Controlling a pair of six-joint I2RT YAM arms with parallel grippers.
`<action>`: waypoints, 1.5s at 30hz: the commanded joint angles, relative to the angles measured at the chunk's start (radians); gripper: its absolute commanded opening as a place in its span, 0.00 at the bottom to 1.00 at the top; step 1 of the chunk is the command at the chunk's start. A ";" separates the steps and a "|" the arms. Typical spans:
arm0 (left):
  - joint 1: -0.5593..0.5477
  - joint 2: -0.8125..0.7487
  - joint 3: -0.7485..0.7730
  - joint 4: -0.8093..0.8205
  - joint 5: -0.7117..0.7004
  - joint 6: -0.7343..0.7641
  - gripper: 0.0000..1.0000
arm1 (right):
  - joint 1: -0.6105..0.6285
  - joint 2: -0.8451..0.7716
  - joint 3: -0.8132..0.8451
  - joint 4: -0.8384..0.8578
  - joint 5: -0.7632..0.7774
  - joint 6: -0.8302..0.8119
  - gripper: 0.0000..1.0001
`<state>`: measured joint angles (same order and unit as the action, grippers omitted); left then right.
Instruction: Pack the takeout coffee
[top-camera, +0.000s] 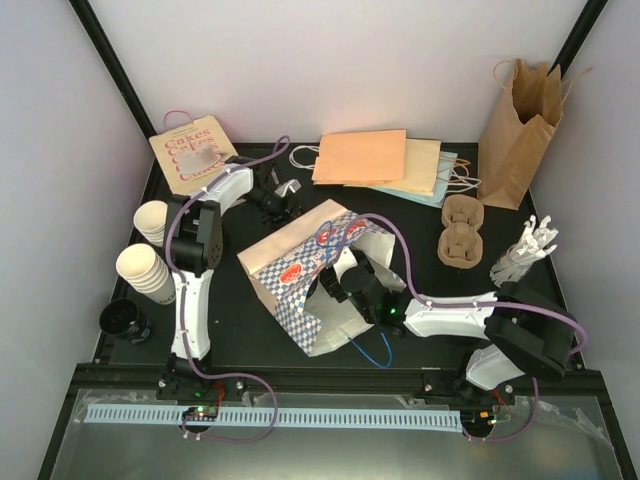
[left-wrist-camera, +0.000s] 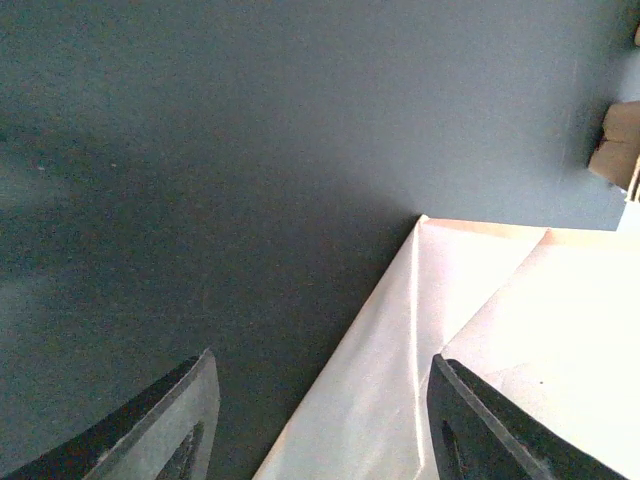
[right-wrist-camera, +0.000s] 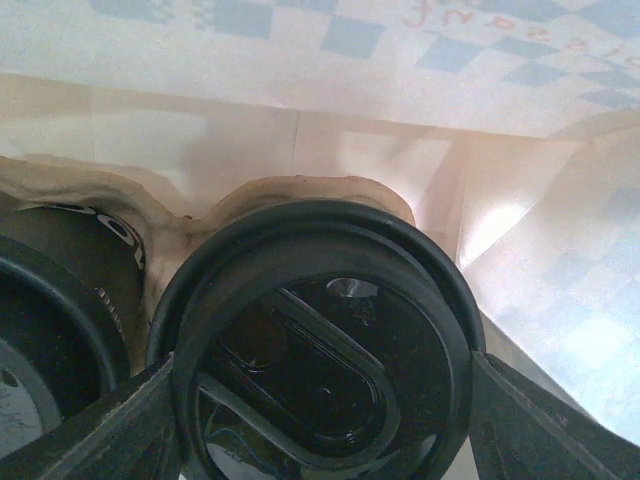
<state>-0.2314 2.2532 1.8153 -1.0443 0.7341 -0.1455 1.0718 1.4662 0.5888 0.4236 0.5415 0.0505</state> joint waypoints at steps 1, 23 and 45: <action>-0.018 0.026 0.030 -0.042 0.070 0.030 0.59 | -0.007 0.024 0.024 0.064 0.012 0.031 0.52; -0.026 0.083 0.028 -0.049 0.155 0.053 0.55 | -0.030 0.091 0.030 0.000 -0.063 0.247 0.48; -0.040 0.085 0.016 -0.049 0.167 0.060 0.54 | -0.030 0.165 0.093 -0.117 -0.128 0.413 0.46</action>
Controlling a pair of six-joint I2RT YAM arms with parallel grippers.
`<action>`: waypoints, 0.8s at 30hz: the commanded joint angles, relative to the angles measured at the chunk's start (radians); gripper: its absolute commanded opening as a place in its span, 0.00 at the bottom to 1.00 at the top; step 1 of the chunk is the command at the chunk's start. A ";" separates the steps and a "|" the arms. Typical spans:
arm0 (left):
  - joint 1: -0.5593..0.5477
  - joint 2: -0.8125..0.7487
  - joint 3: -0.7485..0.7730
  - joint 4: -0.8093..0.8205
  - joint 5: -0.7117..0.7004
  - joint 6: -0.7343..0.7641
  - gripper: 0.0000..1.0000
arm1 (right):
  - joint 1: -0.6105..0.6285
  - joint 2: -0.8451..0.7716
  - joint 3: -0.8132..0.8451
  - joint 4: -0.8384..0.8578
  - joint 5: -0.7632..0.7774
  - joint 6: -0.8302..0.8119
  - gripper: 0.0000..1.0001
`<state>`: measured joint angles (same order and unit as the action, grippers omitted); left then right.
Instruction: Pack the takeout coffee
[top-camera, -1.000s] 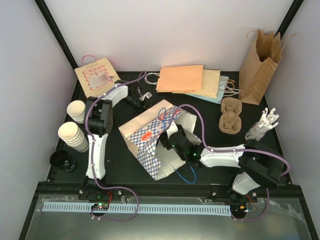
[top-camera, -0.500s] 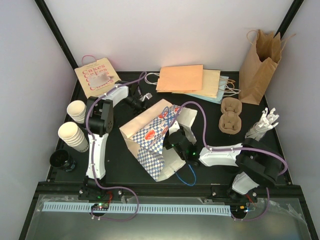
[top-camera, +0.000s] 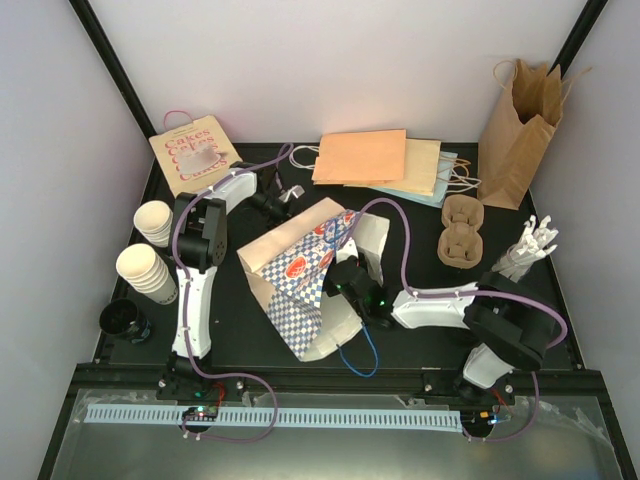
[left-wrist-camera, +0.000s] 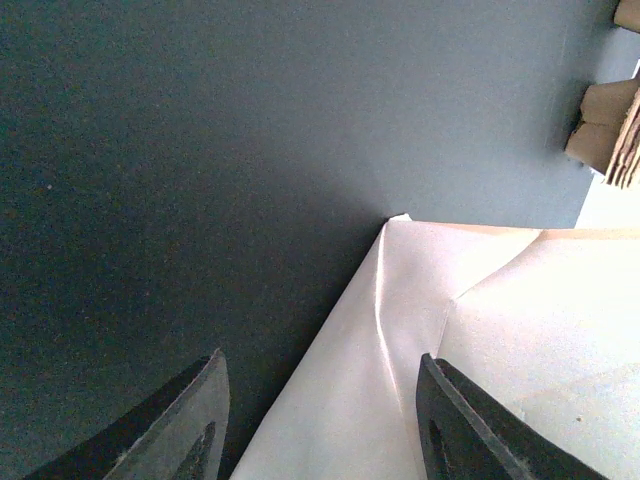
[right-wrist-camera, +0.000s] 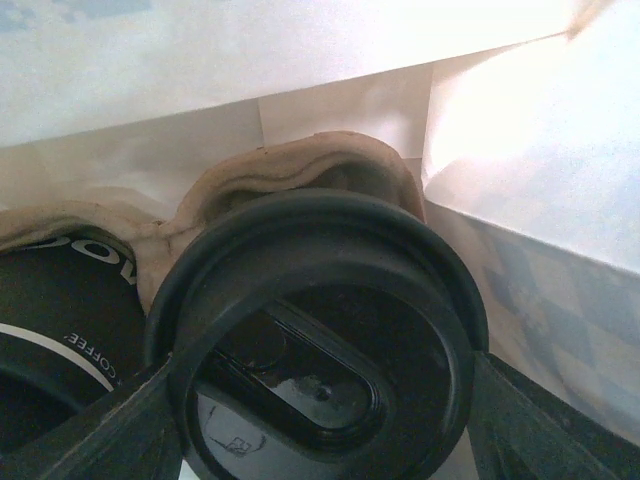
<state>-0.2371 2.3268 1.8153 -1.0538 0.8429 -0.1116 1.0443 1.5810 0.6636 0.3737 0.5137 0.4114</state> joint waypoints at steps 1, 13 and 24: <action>-0.036 0.010 0.014 -0.038 0.058 0.026 0.54 | -0.003 0.055 0.025 -0.069 -0.097 0.047 0.46; -0.045 0.003 -0.005 -0.034 0.079 0.033 0.54 | -0.003 0.099 0.077 -0.075 -0.101 -0.108 0.46; -0.047 -0.009 -0.006 -0.038 0.084 0.039 0.54 | -0.003 0.039 0.072 -0.107 -0.050 -0.291 0.46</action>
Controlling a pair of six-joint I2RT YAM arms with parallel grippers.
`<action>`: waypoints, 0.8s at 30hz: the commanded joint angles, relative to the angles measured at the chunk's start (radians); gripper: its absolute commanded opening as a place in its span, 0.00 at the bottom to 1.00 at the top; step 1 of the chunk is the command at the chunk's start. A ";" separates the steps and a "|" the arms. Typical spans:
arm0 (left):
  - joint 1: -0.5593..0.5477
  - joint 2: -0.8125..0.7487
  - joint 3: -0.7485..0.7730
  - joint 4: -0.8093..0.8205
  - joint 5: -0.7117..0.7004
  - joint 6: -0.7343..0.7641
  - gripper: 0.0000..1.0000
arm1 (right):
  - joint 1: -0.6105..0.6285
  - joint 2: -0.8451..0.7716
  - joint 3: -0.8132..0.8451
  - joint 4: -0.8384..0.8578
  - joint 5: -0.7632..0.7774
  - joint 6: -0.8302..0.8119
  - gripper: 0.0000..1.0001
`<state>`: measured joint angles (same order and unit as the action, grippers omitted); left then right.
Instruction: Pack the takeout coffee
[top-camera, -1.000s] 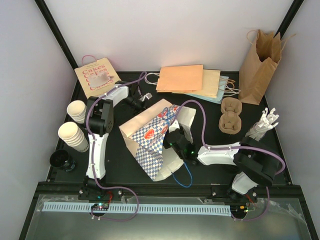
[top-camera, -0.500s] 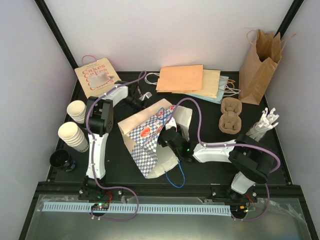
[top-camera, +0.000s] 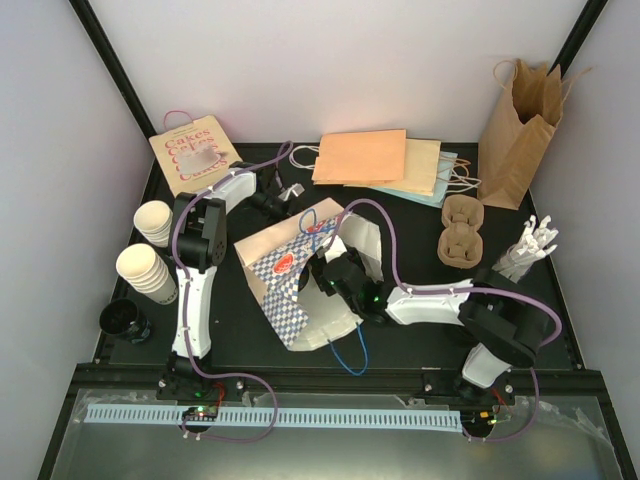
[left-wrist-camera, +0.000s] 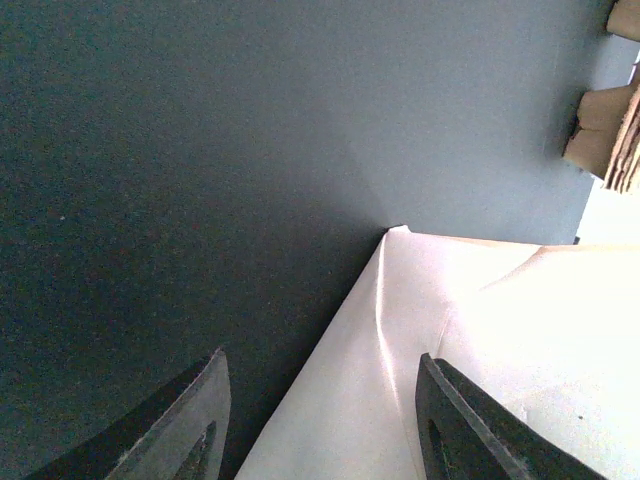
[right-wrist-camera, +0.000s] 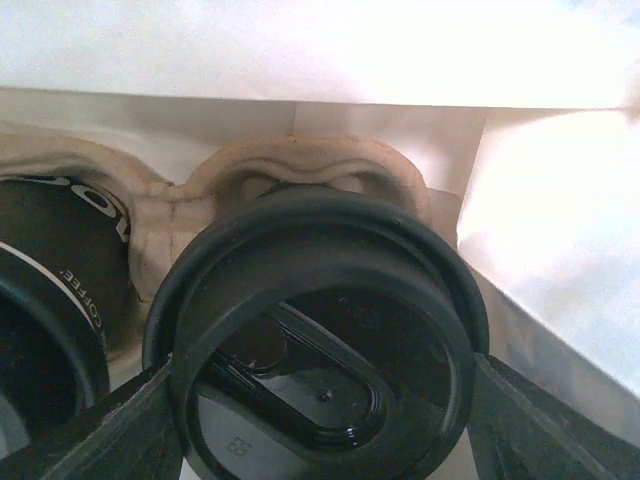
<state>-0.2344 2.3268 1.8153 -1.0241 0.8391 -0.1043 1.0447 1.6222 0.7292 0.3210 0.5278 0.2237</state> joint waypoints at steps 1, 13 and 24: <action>-0.049 -0.010 -0.007 -0.068 0.088 0.032 0.54 | -0.003 -0.011 0.004 -0.051 -0.064 -0.106 0.46; -0.049 -0.027 -0.015 -0.070 0.106 0.040 0.47 | -0.002 -0.121 -0.062 0.020 0.005 -0.124 0.46; -0.051 -0.037 -0.026 -0.069 0.120 0.041 0.47 | -0.003 -0.153 -0.077 0.071 0.008 -0.189 0.46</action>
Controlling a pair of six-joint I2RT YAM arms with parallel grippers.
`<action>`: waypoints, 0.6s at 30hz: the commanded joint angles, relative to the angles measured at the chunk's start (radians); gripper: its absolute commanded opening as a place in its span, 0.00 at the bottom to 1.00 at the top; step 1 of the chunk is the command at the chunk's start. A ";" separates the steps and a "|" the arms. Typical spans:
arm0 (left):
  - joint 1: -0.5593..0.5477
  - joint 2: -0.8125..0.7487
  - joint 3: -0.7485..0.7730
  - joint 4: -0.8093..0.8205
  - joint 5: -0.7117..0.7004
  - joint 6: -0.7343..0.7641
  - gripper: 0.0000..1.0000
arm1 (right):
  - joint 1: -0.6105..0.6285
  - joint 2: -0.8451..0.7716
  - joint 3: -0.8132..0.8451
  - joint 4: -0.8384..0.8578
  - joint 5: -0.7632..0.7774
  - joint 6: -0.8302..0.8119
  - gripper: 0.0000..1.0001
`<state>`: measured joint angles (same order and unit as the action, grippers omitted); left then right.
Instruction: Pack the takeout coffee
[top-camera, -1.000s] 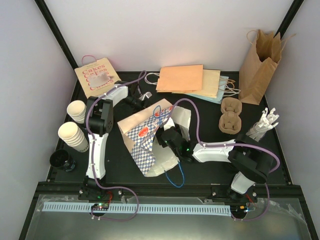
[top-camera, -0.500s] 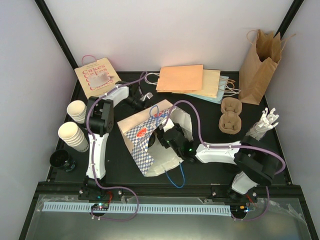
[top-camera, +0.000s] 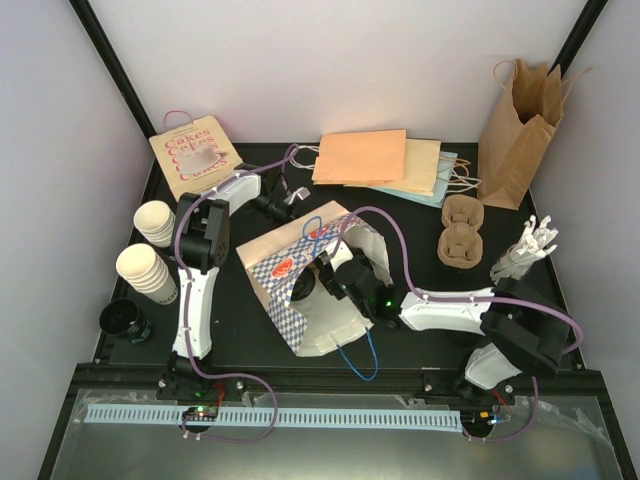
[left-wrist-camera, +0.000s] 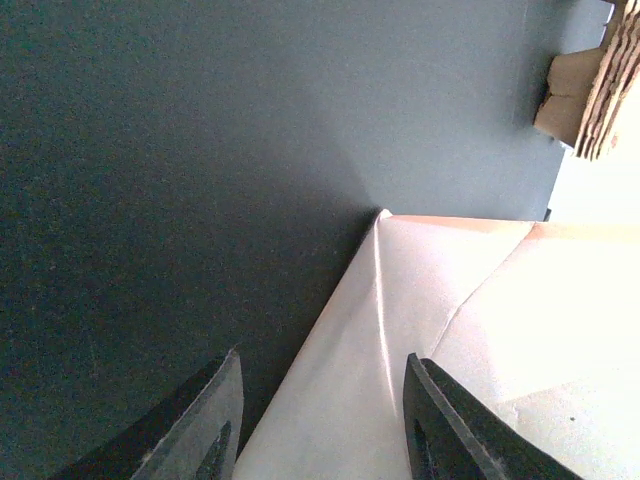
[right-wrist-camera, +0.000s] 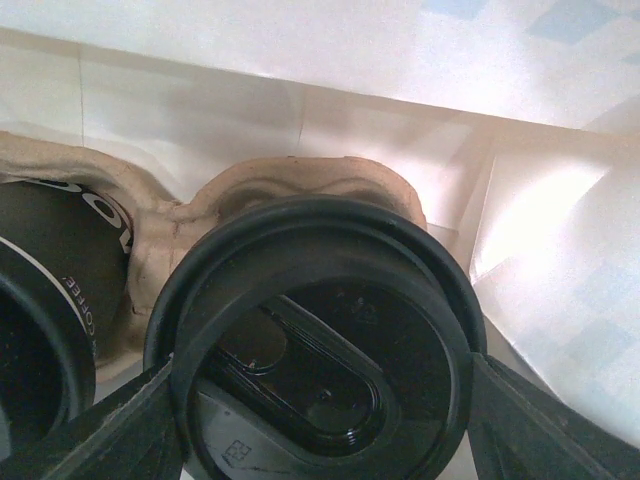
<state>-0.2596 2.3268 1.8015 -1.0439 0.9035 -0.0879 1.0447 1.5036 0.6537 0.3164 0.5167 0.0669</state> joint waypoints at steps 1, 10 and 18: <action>-0.026 -0.040 -0.016 -0.048 0.054 0.025 0.47 | -0.003 -0.041 -0.001 0.070 0.020 -0.036 0.46; -0.038 -0.051 -0.049 -0.042 0.065 0.029 0.48 | -0.002 -0.126 -0.018 0.009 0.011 -0.050 0.46; -0.081 -0.074 -0.087 -0.030 0.083 0.032 0.49 | 0.020 -0.198 0.001 -0.230 -0.023 0.036 0.47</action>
<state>-0.2958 2.3207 1.7355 -1.0546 0.9291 -0.0818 1.0508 1.3598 0.6350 0.1932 0.5049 0.0433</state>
